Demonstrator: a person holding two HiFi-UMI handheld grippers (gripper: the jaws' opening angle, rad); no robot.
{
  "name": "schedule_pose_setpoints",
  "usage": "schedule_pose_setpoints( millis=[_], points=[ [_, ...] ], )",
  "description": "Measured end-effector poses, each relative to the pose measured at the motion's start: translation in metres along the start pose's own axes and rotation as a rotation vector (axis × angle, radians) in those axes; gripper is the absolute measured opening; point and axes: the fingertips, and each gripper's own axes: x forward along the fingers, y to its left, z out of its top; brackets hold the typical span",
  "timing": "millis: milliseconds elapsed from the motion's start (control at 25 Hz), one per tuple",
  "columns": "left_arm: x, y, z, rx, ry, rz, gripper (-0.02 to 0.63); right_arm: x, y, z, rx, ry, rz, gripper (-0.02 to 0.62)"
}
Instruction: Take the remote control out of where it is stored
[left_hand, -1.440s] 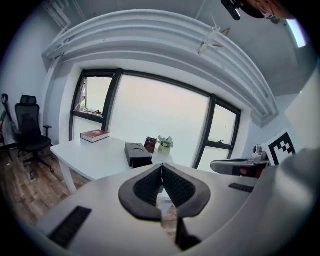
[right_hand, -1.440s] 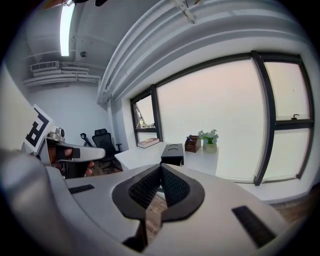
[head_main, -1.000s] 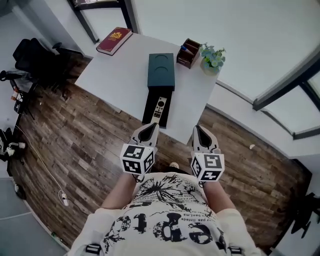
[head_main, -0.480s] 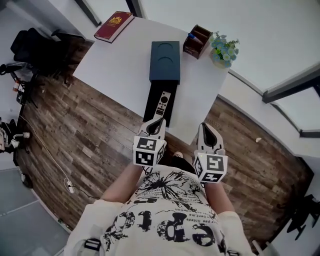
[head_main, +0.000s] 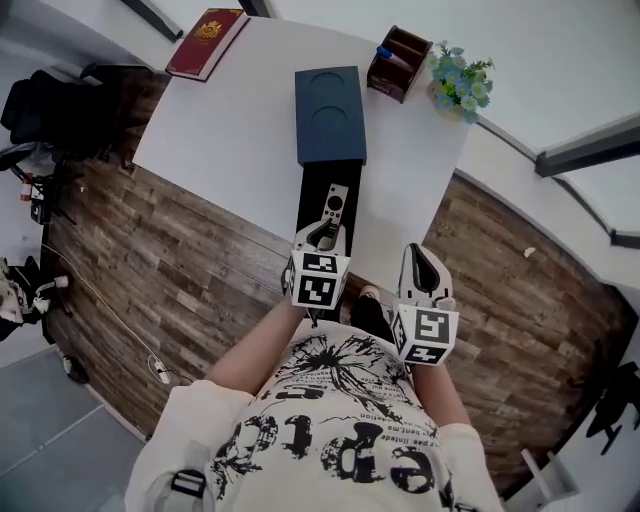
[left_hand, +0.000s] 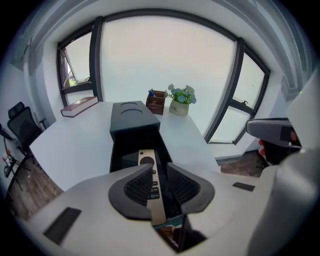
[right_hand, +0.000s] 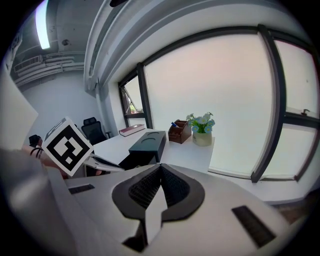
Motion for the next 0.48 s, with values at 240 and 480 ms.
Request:
schedule_pose_setpoints(
  millis=[240, 480],
  points=[
    [0.029, 0.011, -0.014, -0.107, 0.132, -0.036, 0.207, 0.019, -0.006, -0.005, 0.014, 0.037, -0.017, 0.002],
    [0.047, 0.020, -0.020, -0.121, 0.181, -0.033, 0.273, 0.034, -0.009, -0.006, 0.021, 0.056, -0.017, 0.003]
  ],
)
